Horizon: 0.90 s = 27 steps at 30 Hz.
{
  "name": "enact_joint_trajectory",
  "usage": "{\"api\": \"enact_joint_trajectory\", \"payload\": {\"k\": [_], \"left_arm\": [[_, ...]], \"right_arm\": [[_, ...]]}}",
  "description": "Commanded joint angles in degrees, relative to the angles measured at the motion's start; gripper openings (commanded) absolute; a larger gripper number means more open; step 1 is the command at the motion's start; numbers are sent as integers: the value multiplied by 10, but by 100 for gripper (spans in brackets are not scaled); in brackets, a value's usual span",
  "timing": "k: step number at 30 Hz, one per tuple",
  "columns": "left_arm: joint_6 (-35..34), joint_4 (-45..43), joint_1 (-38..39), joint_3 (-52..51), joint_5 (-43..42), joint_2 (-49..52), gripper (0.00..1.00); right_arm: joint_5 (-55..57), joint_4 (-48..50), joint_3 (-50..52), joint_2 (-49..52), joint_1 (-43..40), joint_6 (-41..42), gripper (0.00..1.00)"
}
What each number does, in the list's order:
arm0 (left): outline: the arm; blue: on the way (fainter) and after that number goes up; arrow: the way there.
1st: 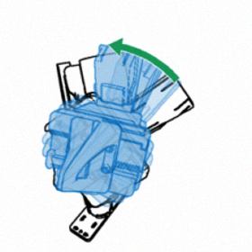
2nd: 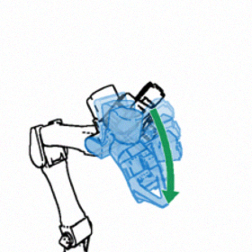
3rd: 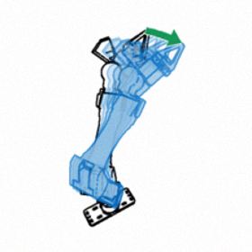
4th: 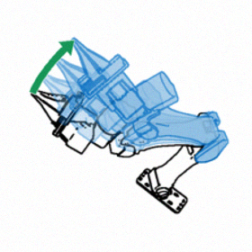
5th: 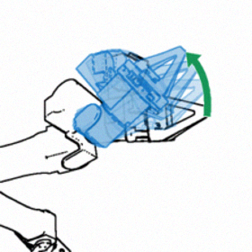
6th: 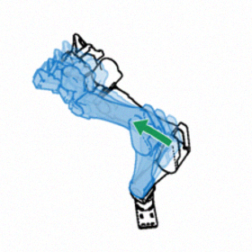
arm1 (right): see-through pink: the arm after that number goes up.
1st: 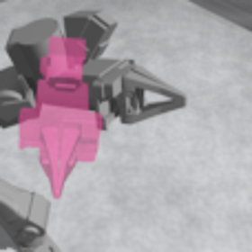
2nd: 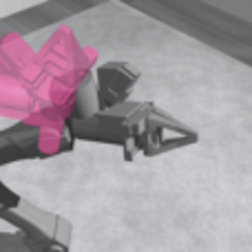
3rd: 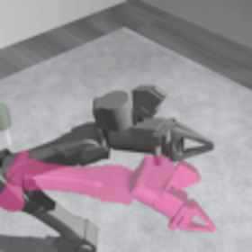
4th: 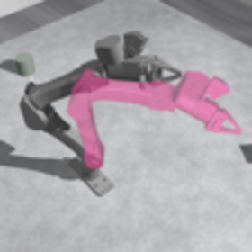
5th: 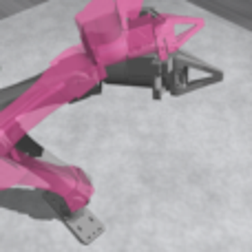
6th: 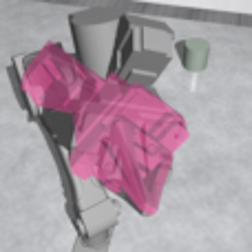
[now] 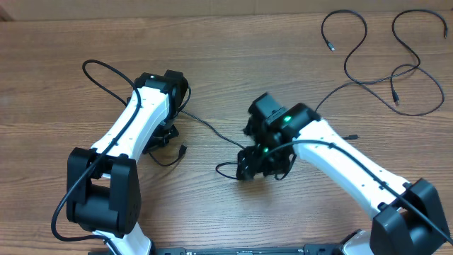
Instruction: Untangle cables
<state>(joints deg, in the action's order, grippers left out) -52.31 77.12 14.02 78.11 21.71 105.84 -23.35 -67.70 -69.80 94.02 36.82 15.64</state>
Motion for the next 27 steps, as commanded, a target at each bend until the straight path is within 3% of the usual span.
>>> {"api": "enact_joint_trajectory", "payload": {"k": [1, 6, 11, 14, 21, 27], "left_arm": [[-4, 0, -2, 7, 7, -12, 5], [-4, 0, -2, 7, 7, -12, 4], [-4, 0, -2, 7, 7, -12, 4], [-4, 3, -2, 7, 7, -12, 5], [-4, 1, -2, 7, 7, -12, 5], [-4, 0, -2, 7, 8, -12, 5]], "right_arm": [[-9, 0, 13, -6, 30, 11, 75], [4, 50, 13, -6, 60, 108, 75], [111, 94, 13, -6, 80, 351, 80], [164, 100, 13, -6, 94, 444, 80], [236, 128, 13, -6, 104, 524, 80], [267, 141, 13, -5, 104, 548, 62]]}}
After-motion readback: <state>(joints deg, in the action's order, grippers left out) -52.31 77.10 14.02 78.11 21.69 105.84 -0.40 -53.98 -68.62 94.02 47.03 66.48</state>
